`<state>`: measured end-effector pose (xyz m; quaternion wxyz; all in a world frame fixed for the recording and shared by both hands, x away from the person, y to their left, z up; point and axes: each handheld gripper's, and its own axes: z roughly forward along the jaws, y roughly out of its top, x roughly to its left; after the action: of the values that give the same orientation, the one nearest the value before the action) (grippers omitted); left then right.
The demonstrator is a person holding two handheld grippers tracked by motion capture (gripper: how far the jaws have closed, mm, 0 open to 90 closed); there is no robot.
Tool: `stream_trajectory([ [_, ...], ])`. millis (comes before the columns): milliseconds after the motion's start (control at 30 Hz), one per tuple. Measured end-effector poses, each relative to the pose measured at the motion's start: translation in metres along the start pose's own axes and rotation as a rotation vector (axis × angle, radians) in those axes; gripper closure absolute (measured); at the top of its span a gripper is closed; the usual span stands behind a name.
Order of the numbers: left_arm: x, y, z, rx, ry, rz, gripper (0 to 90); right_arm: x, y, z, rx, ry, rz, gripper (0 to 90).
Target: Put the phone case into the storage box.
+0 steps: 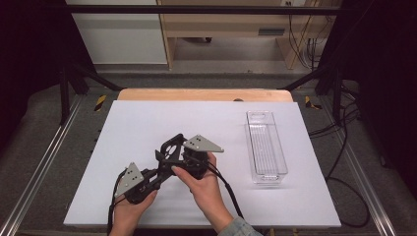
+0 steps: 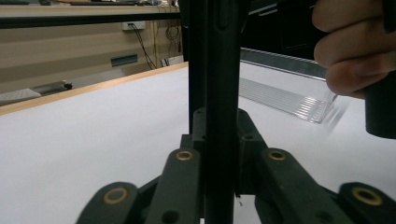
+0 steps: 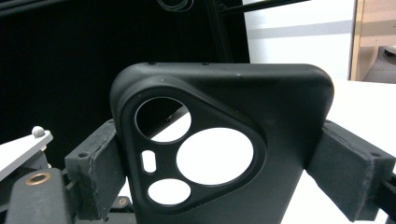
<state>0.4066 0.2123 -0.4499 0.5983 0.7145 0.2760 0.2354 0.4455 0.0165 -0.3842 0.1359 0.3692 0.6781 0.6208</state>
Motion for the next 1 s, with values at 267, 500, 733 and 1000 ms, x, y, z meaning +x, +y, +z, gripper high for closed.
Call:
stream_trajectory([
  [267,0.001,0.001,0.002,-0.027,0.036,-0.017,46.9,-0.003,0.006,-0.002,0.011,-0.024,-0.021,13.4],
  [500,0.006,0.000,0.001,-0.028,0.048,-0.040,29.2,-0.018,0.018,-0.010,0.002,-0.077,-0.033,13.4],
  [733,0.016,-0.005,0.001,0.008,0.072,-0.067,8.2,-0.051,0.041,-0.022,-0.008,-0.159,-0.048,13.3],
  [1000,0.031,-0.006,-0.015,0.008,0.148,-0.032,4.6,-0.090,0.064,-0.032,-0.041,-0.234,-0.029,13.5],
])
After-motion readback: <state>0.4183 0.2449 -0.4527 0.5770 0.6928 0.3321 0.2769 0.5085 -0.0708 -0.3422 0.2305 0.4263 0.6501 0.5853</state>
